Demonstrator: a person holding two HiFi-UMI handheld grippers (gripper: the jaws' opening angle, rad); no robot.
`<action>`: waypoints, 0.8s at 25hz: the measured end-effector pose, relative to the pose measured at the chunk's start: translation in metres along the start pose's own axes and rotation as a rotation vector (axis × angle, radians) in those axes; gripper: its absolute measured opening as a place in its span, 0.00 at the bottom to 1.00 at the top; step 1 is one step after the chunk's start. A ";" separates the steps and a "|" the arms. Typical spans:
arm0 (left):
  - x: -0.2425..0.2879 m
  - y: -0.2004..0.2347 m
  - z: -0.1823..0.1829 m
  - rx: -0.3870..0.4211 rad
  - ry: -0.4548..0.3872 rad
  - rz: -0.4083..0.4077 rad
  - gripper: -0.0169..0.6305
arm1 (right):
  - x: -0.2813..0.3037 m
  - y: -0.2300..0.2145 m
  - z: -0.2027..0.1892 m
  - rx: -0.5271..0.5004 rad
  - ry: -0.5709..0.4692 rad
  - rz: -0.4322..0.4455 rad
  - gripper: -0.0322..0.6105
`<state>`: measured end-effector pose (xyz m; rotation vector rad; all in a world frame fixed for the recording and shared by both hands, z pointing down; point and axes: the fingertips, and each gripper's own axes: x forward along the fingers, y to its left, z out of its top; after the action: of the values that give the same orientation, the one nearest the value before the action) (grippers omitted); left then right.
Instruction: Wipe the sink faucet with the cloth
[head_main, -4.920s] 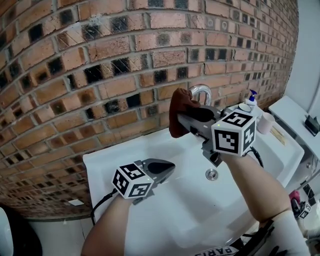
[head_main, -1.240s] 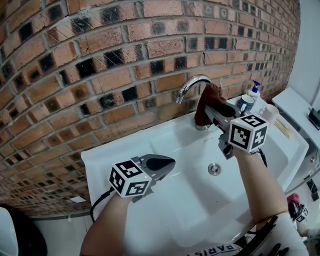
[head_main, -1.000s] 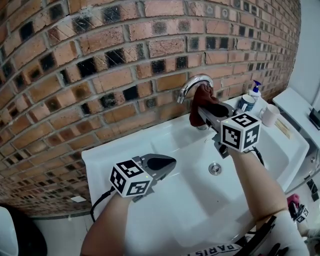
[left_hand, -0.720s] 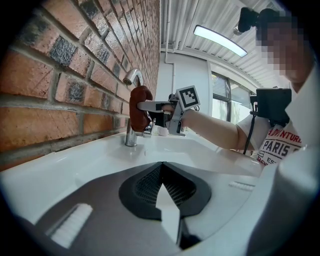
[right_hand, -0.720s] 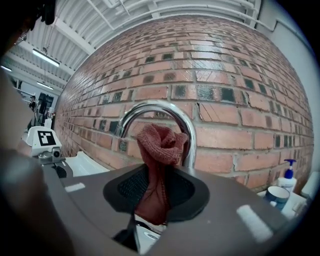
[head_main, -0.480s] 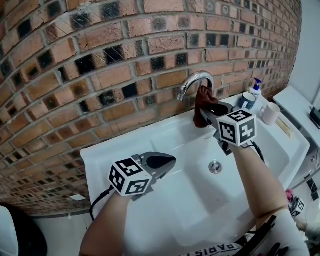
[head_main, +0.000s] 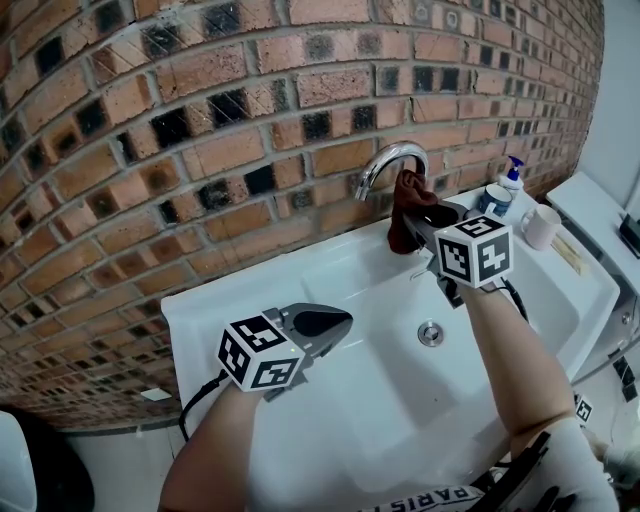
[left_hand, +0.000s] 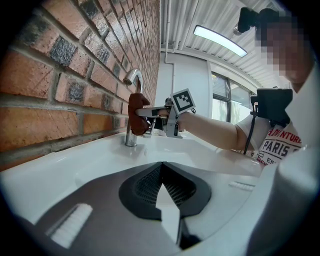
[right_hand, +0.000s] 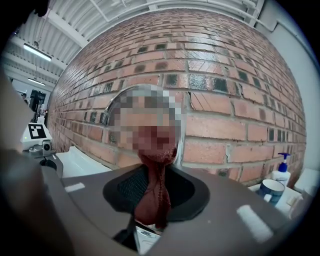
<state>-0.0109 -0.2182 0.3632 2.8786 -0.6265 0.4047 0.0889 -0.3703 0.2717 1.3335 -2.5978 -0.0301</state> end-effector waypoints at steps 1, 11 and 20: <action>0.000 0.000 0.000 0.000 0.000 -0.001 0.04 | -0.001 -0.001 0.002 -0.001 -0.005 -0.004 0.20; 0.000 0.000 -0.001 0.001 0.002 -0.001 0.04 | -0.015 0.001 0.050 -0.043 -0.095 -0.027 0.20; 0.001 0.000 -0.001 0.001 0.002 -0.003 0.04 | -0.011 0.043 0.067 -0.068 -0.135 0.049 0.20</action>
<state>-0.0104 -0.2182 0.3639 2.8792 -0.6218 0.4079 0.0473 -0.3416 0.2089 1.2853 -2.7137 -0.2053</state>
